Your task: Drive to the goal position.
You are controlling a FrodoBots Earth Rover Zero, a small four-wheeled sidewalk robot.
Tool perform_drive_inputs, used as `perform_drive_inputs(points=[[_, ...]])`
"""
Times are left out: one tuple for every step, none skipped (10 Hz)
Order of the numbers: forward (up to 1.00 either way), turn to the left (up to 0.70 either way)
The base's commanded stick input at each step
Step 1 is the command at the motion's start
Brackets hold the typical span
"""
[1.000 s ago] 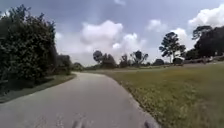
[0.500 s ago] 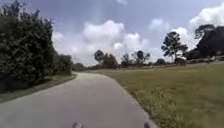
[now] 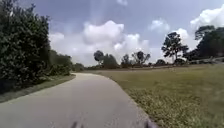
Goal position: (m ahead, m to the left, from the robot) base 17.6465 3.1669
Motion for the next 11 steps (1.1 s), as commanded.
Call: perform_drive_inputs(points=[[0.85, 0.0], [0.85, 0.0], [0.85, 0.0], [0.85, 0.0], [0.85, 0.27], [0.85, 0.33], [0.85, 0.24], [0.85, 0.0], [0.85, 0.0], [0.85, 0.0], [0.85, 0.0]])
